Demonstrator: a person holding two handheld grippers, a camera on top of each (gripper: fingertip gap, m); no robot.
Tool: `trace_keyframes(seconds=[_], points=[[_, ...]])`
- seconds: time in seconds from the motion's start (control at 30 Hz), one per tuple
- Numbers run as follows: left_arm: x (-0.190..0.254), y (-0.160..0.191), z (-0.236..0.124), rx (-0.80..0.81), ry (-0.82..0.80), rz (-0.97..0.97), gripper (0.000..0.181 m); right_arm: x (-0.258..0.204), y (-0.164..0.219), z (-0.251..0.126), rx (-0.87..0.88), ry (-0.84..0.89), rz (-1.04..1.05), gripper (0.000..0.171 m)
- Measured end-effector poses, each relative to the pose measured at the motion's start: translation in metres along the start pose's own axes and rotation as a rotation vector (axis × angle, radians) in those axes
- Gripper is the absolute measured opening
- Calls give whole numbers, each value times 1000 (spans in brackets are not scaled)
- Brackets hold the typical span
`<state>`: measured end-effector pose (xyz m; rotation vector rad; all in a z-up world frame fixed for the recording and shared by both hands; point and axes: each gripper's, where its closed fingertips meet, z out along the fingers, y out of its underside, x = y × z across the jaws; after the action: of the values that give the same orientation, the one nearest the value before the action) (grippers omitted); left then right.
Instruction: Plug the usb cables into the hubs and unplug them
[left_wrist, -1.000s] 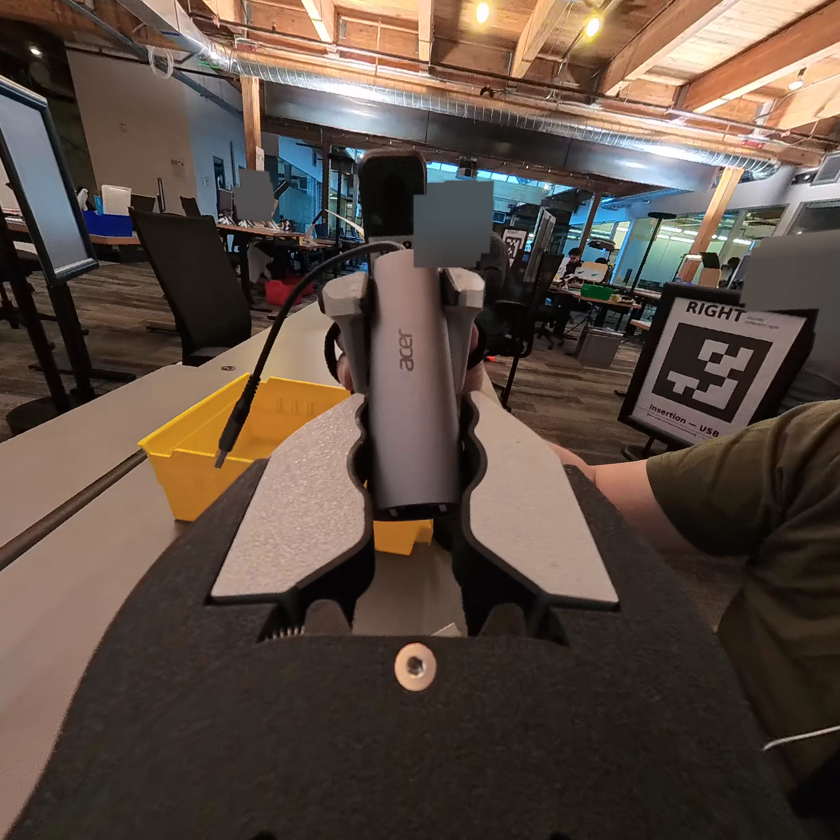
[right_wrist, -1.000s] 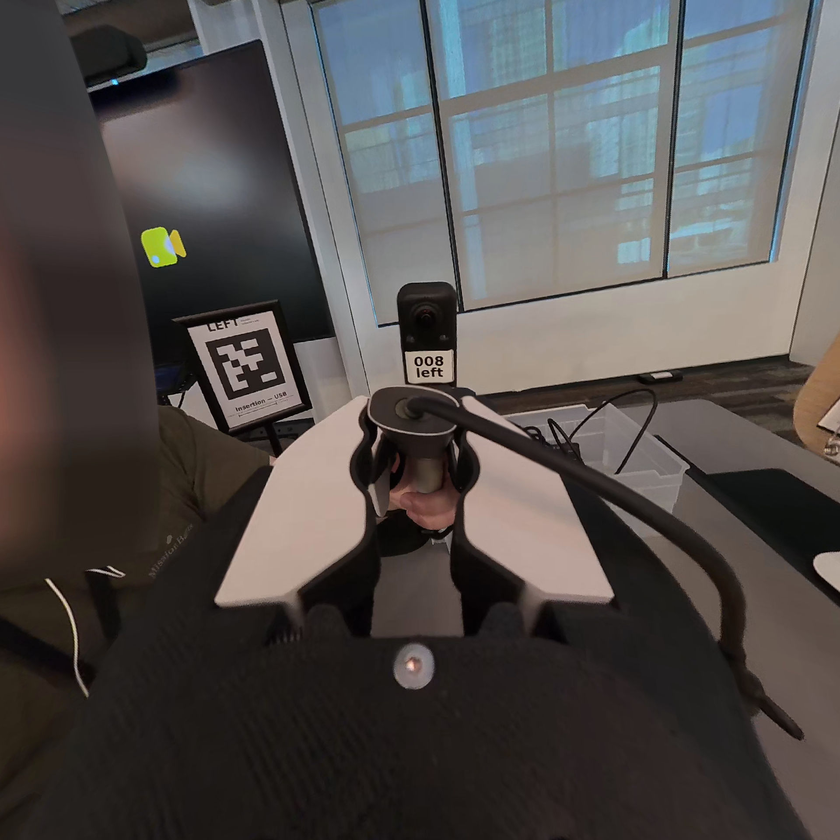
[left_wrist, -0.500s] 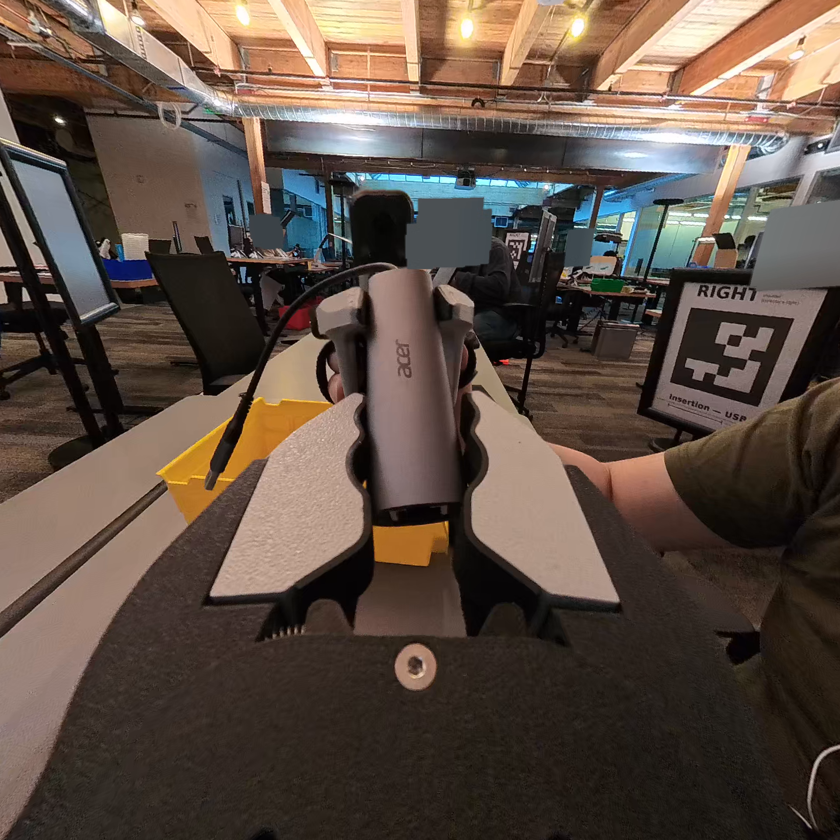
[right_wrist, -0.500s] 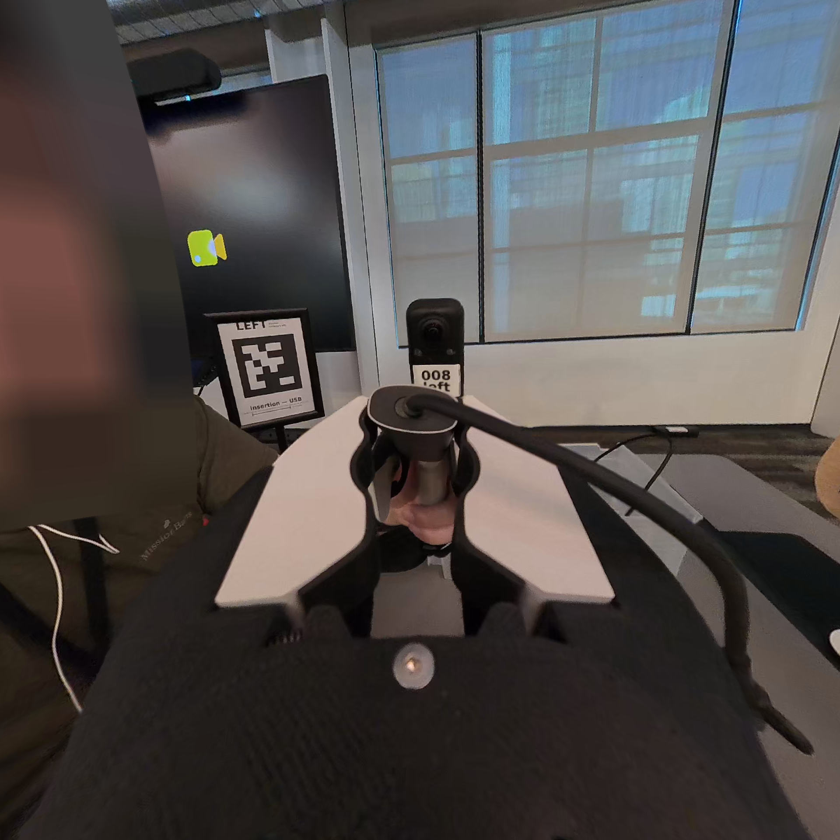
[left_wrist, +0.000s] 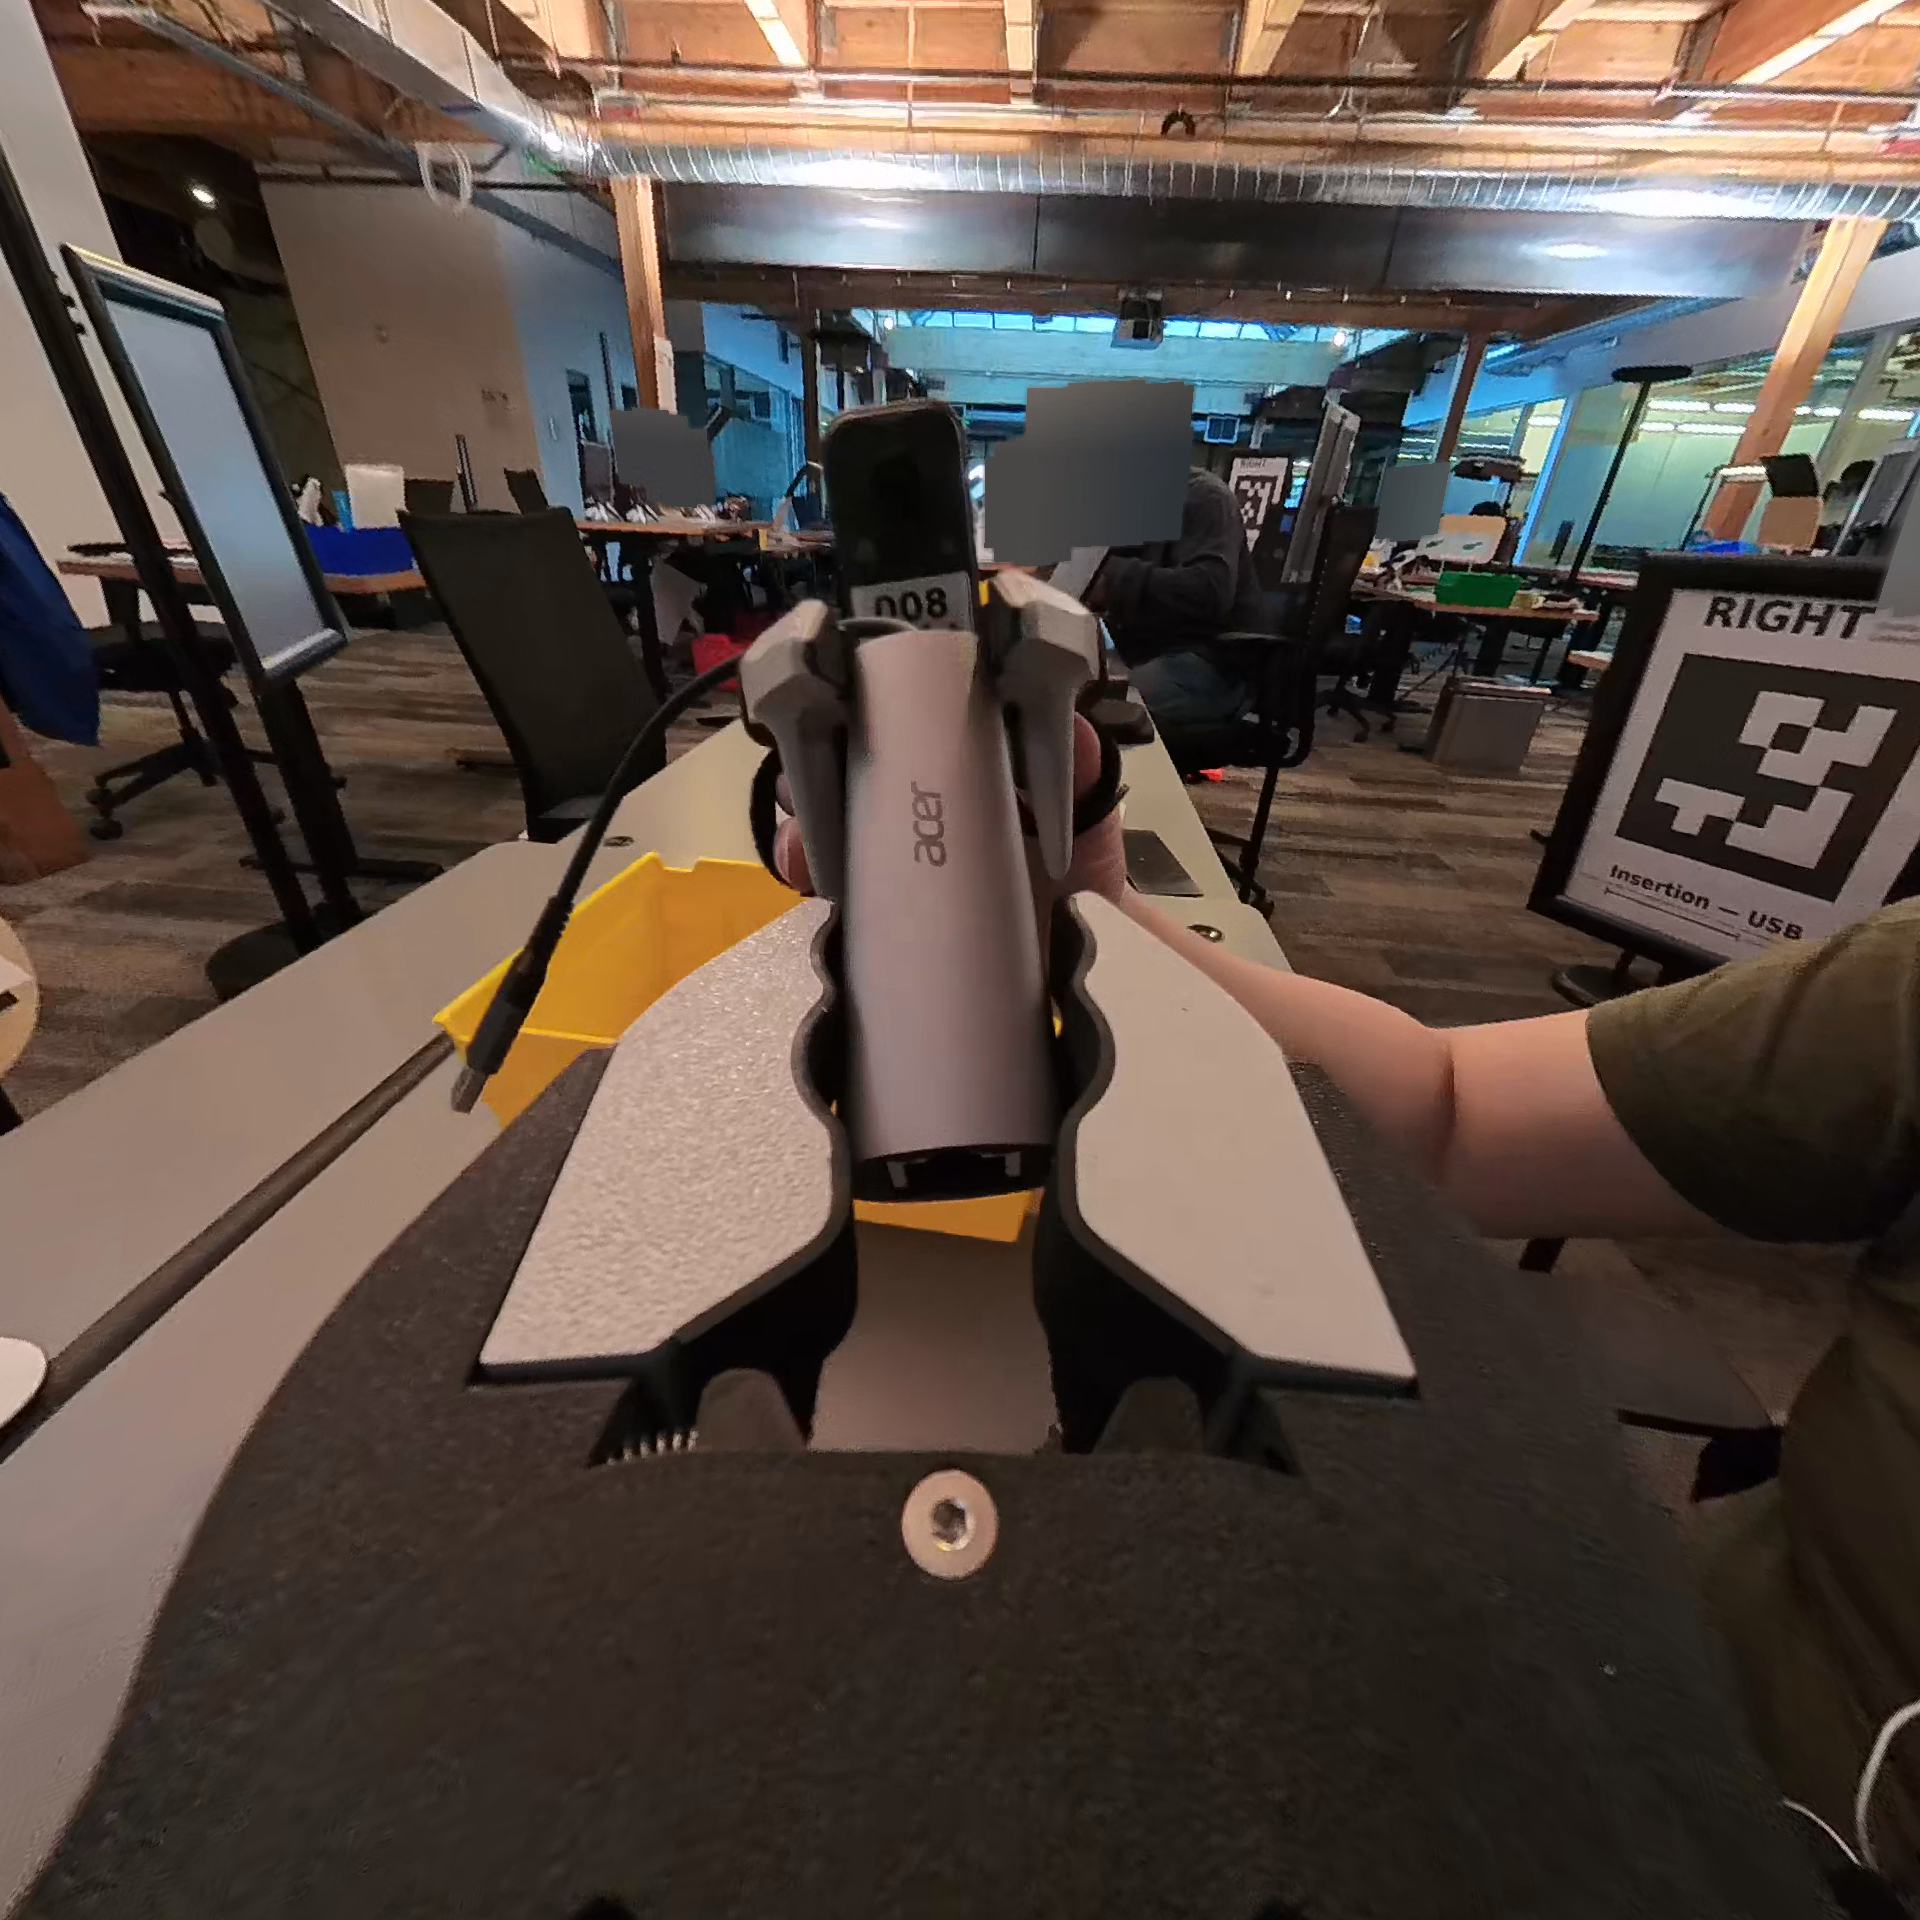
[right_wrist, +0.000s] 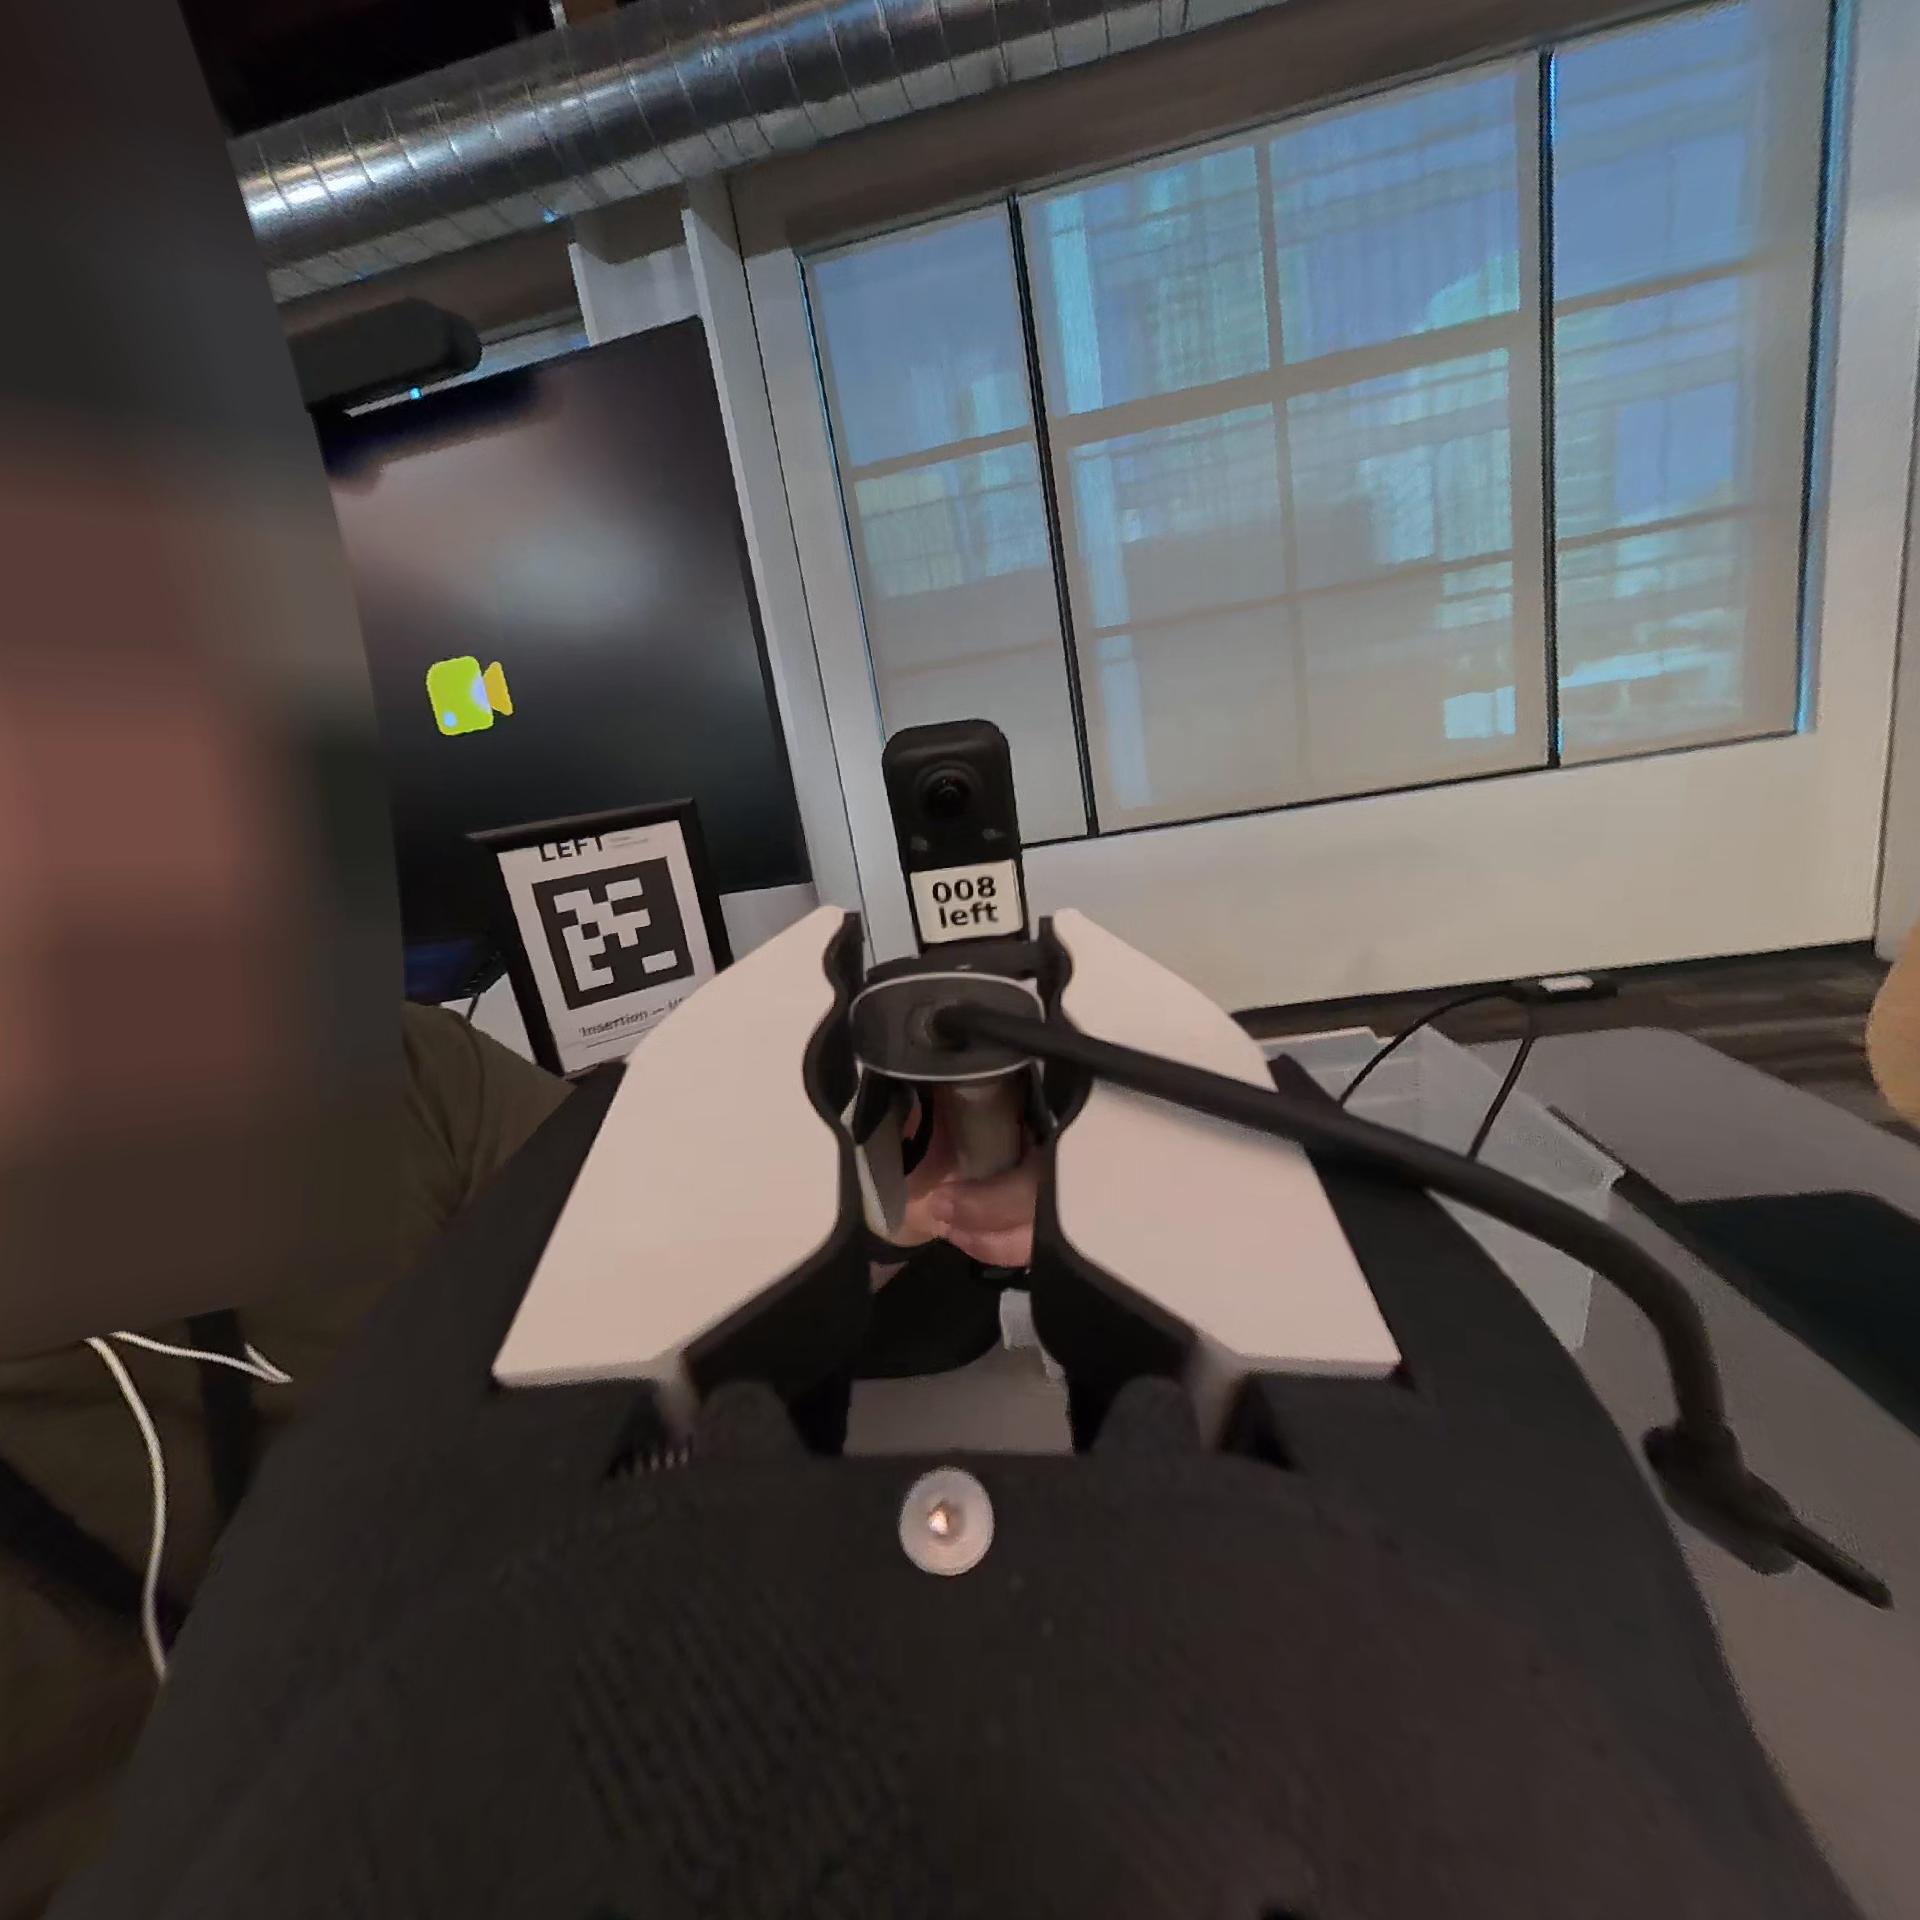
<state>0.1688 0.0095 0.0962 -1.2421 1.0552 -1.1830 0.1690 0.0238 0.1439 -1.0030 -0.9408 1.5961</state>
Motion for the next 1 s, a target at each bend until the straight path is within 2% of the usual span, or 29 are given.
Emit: trace_keyframes(seconds=[0.23,0.3,0.43,0.53,0.63,0.7,0.83,1.0], points=[[-10,-1,-3,18,-22,-67,36,10,14,5,-116,86,56,45],[-8,0,-4,14,-2,-86,36,14,13,4,-114,117,55,34],[-8,2,-2,13,6,-111,36,13,22,5,-176,118,69,42],[-6,2,-1,17,22,-99,37,13,27,7,-208,111,68,35],[-14,1,-3,26,-62,43,39,17,21,9,-165,150,111,35],[-21,-4,-9,32,-162,218,50,20,13,8,-99,162,207,35],[-26,-11,-19,-7,-338,524,43,26,11,6,-22,165,372,34],[-27,-13,-24,0,-377,611,32,33,22,8,-33,196,468,35]])
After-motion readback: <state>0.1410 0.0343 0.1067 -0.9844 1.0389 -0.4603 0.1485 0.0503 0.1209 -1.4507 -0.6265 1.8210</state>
